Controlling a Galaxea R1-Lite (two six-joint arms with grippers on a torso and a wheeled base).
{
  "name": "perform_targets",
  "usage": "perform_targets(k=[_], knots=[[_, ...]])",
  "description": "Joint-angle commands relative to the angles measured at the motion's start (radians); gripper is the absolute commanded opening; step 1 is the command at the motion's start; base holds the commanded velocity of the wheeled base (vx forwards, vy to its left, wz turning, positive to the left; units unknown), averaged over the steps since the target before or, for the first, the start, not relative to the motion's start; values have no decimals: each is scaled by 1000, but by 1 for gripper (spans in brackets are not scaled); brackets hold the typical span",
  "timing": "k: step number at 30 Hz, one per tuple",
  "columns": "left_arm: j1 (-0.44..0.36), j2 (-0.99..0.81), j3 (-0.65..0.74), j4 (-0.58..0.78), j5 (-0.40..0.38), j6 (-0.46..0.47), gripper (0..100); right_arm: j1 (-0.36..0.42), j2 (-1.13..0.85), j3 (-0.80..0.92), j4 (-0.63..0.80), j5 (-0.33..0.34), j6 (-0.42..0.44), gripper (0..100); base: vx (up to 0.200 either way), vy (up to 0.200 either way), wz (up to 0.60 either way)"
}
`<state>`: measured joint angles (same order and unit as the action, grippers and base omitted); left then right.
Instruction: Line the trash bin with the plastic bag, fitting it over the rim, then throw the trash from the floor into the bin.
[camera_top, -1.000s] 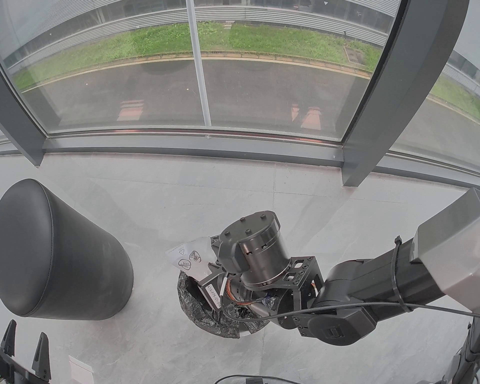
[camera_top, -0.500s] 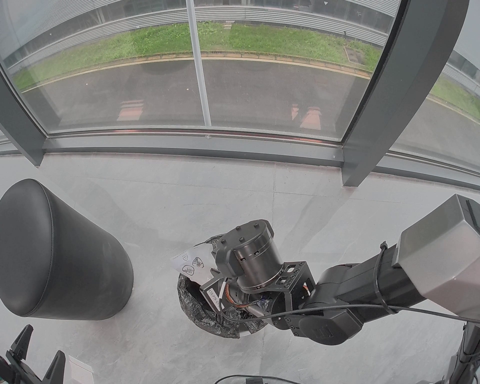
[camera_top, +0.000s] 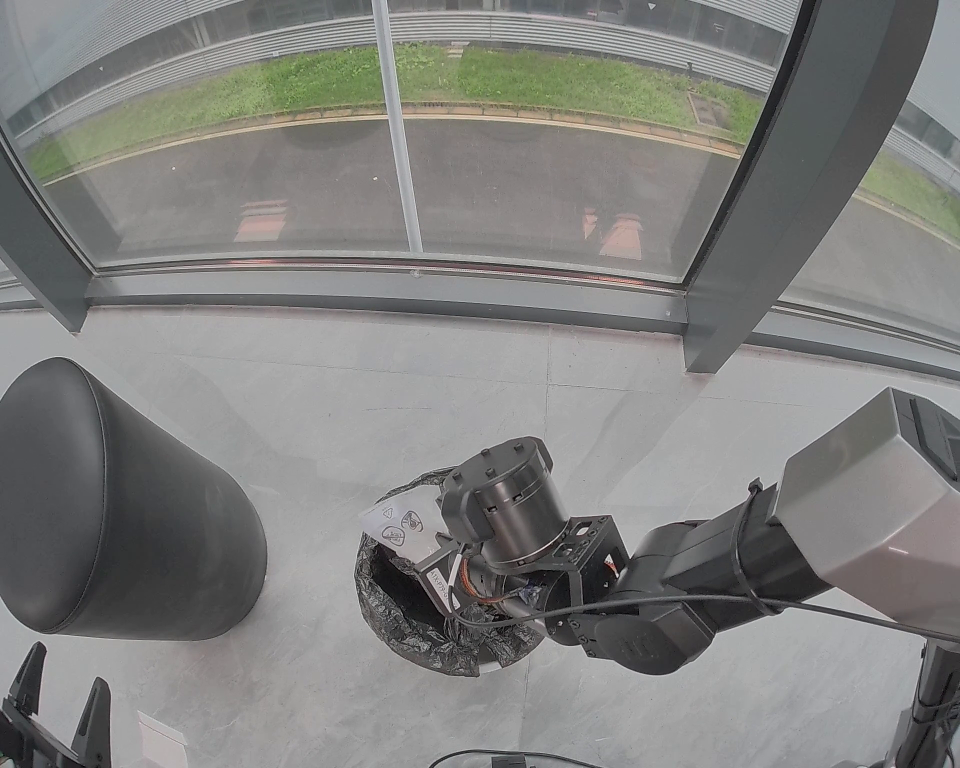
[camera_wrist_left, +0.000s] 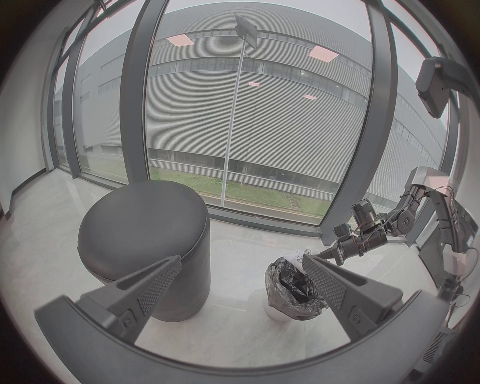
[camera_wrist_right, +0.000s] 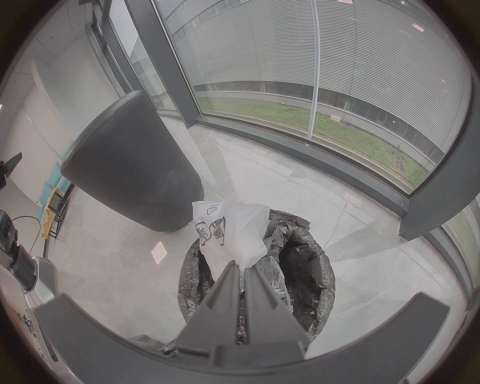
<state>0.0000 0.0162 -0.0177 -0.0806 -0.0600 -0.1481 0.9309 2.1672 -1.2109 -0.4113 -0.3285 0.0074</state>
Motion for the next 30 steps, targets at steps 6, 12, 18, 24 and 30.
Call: perform_targets(k=[6,12,18,24,30], knots=[[0,-16,18,1,23,36,100,-67,59,-55,-3,0,2,0,0,0,0],[0,-16,18,1,22,36,100,-63,60,-52,-27,2,-1,0,0,0,0],[0,-16,18,1,22,35,100,-55,83,-49,-47,0,-4,0,0,0,0],[0,-16,18,-5,12,-30,100,-53,98,-47,-52,0,-3,100,0,0,0],[2,-16,18,-5,17,-28,100,-43,91,-33,-81,0,-1,100,0,0,0]])
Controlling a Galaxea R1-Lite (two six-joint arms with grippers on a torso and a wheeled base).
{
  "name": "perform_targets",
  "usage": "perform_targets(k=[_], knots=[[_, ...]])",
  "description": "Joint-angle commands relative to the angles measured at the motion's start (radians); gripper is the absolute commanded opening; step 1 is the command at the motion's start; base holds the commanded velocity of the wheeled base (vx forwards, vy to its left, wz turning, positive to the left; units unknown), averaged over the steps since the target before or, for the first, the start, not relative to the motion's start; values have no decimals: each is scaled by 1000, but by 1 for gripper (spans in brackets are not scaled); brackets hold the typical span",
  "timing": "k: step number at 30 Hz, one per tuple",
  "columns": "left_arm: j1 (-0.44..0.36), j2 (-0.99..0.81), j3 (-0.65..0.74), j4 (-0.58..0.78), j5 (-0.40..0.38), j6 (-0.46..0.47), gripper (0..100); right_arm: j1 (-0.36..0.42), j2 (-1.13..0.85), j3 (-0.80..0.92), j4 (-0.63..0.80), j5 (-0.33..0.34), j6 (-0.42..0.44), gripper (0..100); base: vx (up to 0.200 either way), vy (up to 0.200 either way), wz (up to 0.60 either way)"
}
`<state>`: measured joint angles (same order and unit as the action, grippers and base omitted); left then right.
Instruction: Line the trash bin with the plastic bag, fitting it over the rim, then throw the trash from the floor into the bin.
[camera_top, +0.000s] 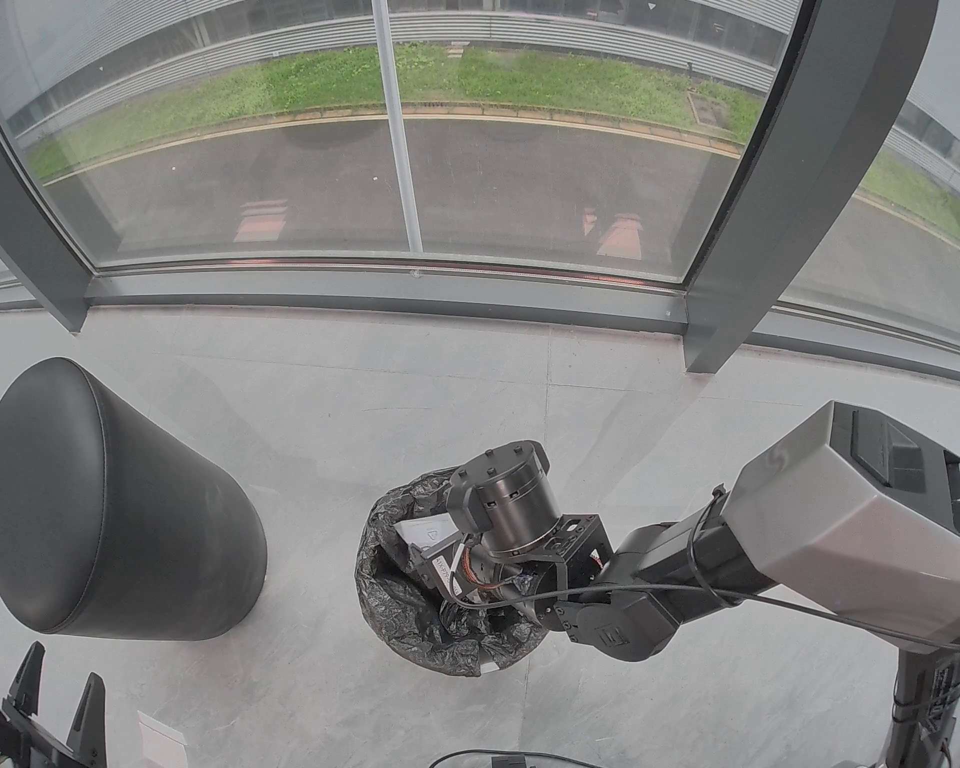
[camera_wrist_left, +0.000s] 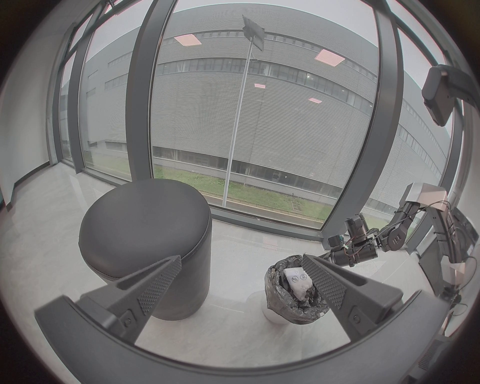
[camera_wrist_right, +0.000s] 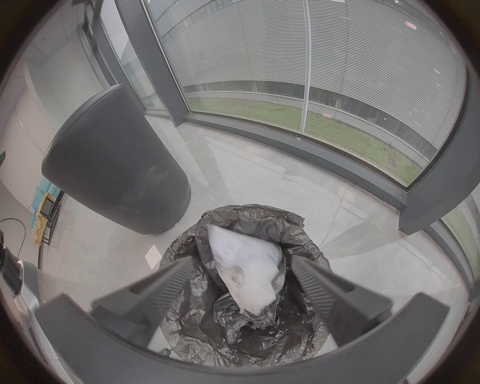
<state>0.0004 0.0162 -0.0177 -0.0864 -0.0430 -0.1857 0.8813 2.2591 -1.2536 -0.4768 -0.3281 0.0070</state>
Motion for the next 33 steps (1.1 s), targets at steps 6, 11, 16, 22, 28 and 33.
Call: perform_targets(k=[6,11,16,22,28,33], knots=[[1,-16,18,11,71,114,100,13,0,30,-51,0,-5,100,0,0,0],[0,-16,18,11,115,184,100,16,0,36,-51,0,-2,100,0,0,0],[1,-16,4,60,161,200,100,35,-4,36,-51,0,1,100,0,0,0],[0,-16,-1,73,199,244,100,33,8,22,-54,0,4,100,0,0,0],[0,-16,-1,73,190,241,100,31,60,8,-109,-2,2,100,0,0,0],[0,-16,-1,73,166,163,100,21,149,-35,-117,3,22,100,0,0,0]])
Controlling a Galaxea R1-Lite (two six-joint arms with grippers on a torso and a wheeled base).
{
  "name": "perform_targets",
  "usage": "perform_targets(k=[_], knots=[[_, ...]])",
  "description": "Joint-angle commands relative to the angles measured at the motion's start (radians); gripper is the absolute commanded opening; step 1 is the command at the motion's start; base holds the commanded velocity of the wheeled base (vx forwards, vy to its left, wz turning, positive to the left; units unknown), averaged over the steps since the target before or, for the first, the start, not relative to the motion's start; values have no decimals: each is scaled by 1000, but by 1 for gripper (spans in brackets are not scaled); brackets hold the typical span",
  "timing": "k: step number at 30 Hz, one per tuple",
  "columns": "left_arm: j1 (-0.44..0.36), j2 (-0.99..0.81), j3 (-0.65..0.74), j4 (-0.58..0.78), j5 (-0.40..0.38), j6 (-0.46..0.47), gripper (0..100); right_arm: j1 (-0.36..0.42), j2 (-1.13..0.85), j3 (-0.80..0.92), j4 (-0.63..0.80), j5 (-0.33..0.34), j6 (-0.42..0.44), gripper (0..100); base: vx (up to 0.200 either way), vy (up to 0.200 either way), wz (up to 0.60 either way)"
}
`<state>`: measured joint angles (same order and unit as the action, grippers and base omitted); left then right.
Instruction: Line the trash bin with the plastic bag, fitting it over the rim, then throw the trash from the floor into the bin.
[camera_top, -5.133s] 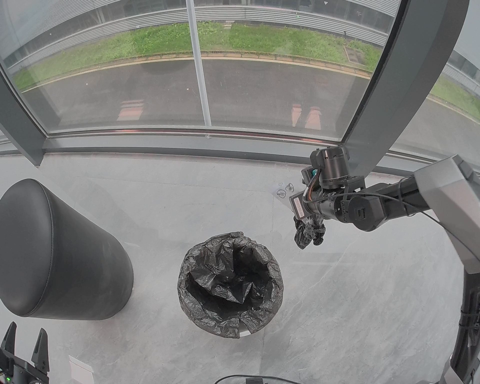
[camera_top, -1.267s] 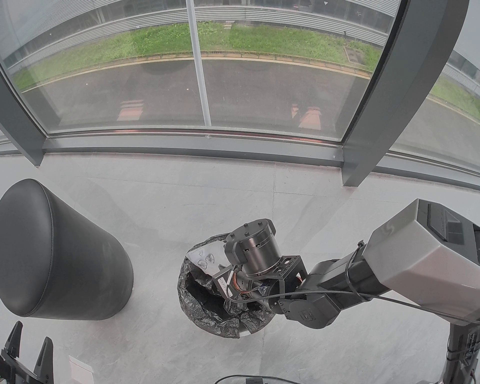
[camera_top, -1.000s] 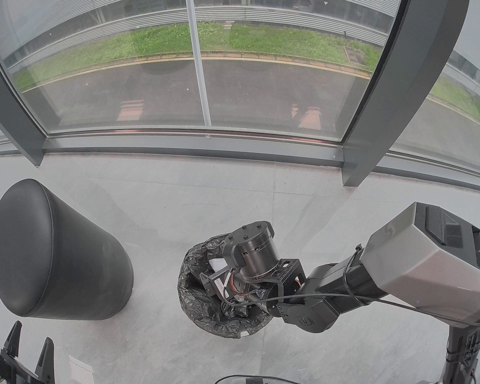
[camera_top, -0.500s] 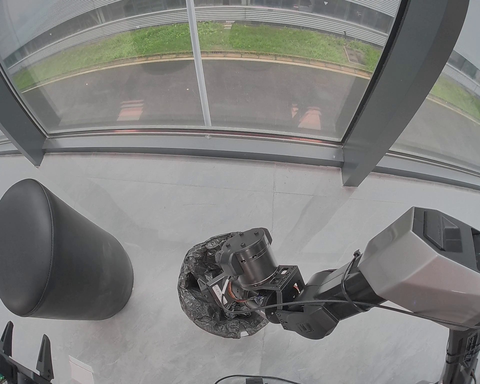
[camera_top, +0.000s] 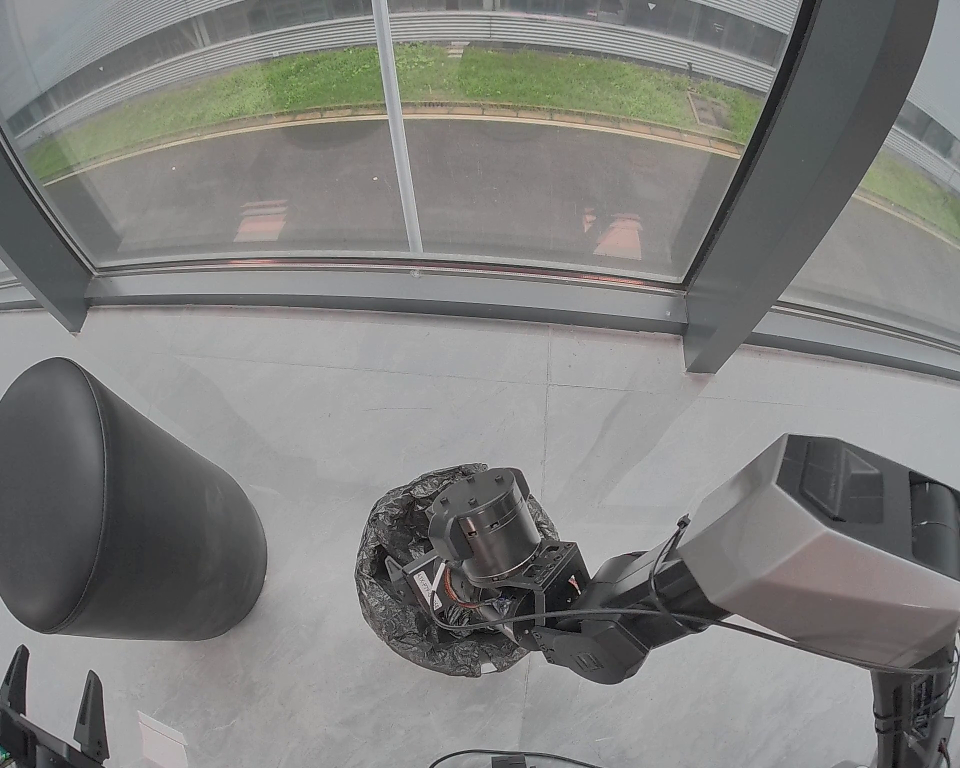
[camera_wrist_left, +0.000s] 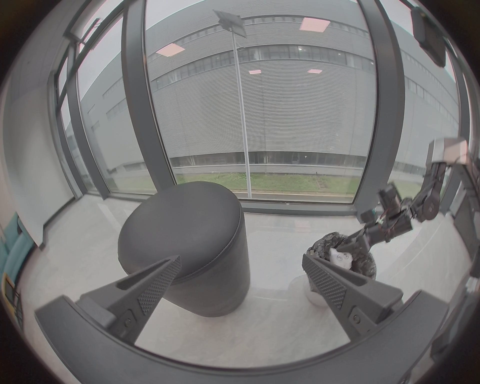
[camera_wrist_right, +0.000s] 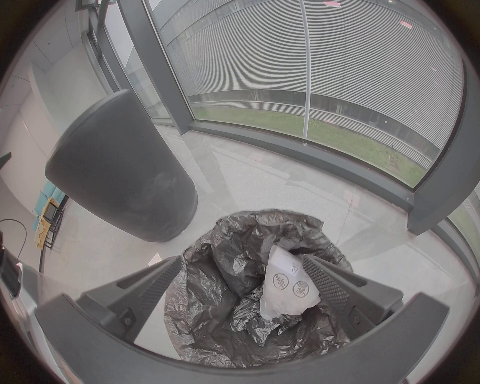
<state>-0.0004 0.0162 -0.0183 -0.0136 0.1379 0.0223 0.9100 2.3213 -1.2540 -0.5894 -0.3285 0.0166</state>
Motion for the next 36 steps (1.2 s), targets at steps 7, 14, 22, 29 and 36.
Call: perform_targets(k=[7,14,22,29,36], knots=[[0,-16,0,0,-26,-104,100,-22,178,-108,3,11,29,100,0,0,0],[0,-16,0,0,-26,-108,100,-65,224,-139,5,11,29,100,0,0,0],[0,-16,0,-2,-30,-113,100,-95,290,-191,2,13,29,100,0,0,0],[0,-16,0,-2,-43,-124,100,-109,334,-237,3,16,29,100,0,0,0],[0,-16,0,-2,-86,-145,100,-108,334,-246,6,16,29,100,0,0,0]])
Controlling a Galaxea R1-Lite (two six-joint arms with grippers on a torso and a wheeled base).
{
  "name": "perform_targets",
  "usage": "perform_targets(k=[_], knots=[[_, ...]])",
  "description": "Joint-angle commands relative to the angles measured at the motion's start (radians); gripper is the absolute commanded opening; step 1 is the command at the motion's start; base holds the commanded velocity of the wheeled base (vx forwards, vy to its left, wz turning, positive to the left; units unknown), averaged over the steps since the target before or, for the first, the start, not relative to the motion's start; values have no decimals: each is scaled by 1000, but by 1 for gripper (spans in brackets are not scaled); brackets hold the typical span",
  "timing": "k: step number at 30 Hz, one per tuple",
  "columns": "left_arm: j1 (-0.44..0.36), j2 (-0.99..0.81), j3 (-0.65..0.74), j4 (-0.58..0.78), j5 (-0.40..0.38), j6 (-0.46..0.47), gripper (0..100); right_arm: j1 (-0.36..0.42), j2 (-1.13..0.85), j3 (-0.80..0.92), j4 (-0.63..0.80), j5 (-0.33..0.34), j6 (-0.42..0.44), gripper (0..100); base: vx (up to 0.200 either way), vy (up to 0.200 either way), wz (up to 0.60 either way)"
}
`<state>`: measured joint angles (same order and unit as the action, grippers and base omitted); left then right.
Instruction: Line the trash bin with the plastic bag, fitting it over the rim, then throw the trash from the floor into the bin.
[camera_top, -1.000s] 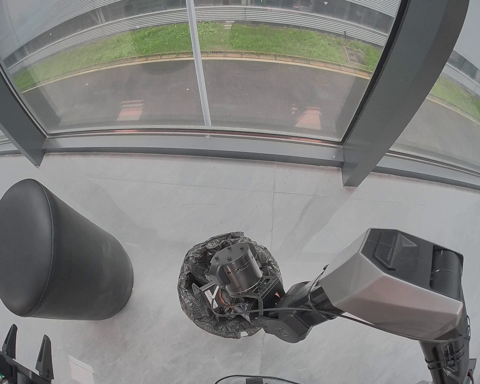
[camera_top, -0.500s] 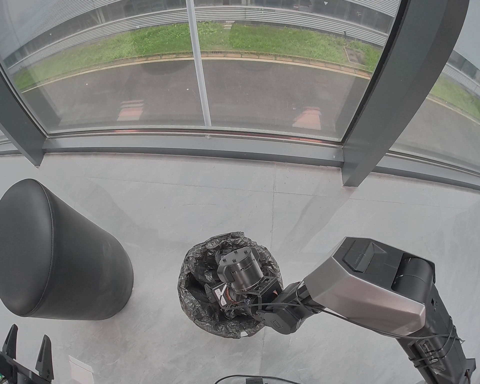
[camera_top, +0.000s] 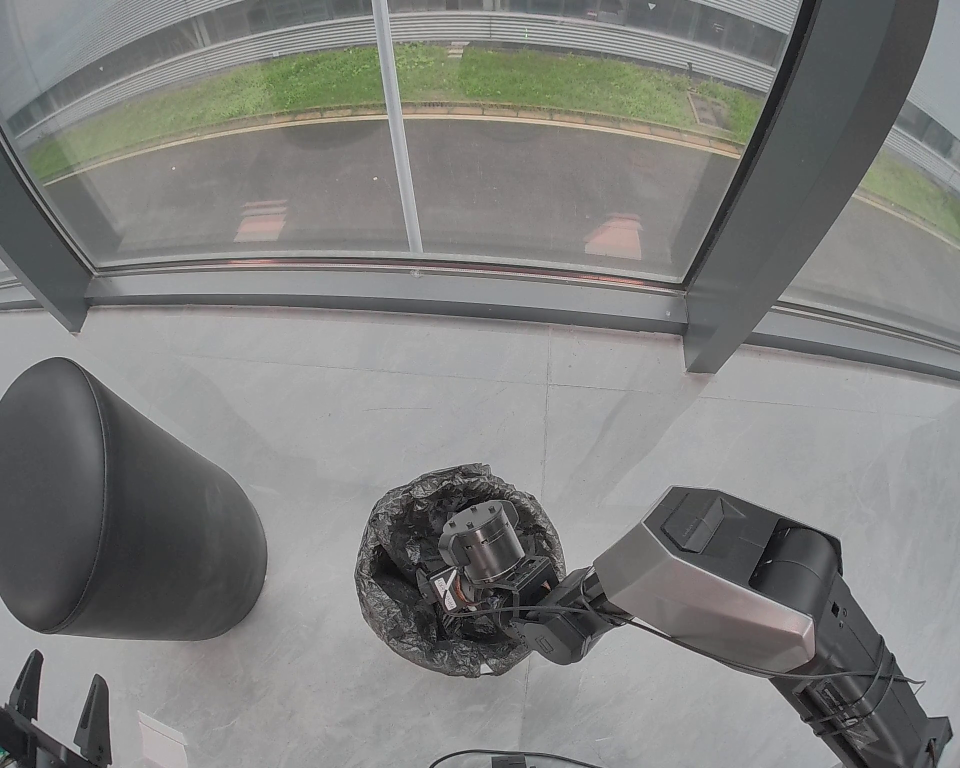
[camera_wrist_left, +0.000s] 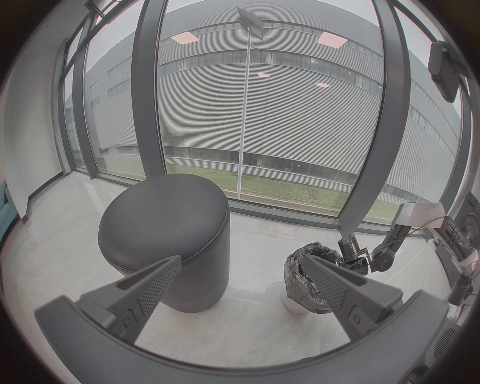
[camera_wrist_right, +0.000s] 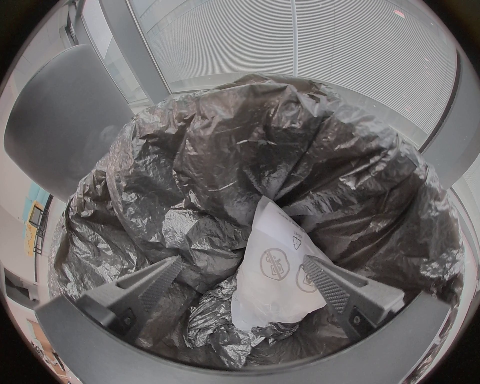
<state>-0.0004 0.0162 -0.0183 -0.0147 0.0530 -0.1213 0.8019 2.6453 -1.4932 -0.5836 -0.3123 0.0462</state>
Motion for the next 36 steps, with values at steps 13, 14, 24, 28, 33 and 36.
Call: perform_targets(k=[13,14,24,28,33,36], knots=[[2,-16,8,-24,-22,28,100,62,-243,136,-12,-2,21,100,0,0,0],[2,-16,8,-22,-19,66,100,69,-280,157,-13,-2,21,100,0,0,0],[0,-16,1,-7,-8,81,100,132,-484,340,-96,-2,49,100,0,0,0],[2,-16,14,-30,-56,23,100,152,-556,360,-101,-2,47,100,0,0,0],[2,-16,6,-10,-182,86,100,158,-653,366,-87,-4,43,100,0,0,0],[2,-16,6,-8,-148,97,100,157,-699,387,-64,-5,41,100,0,0,0]])
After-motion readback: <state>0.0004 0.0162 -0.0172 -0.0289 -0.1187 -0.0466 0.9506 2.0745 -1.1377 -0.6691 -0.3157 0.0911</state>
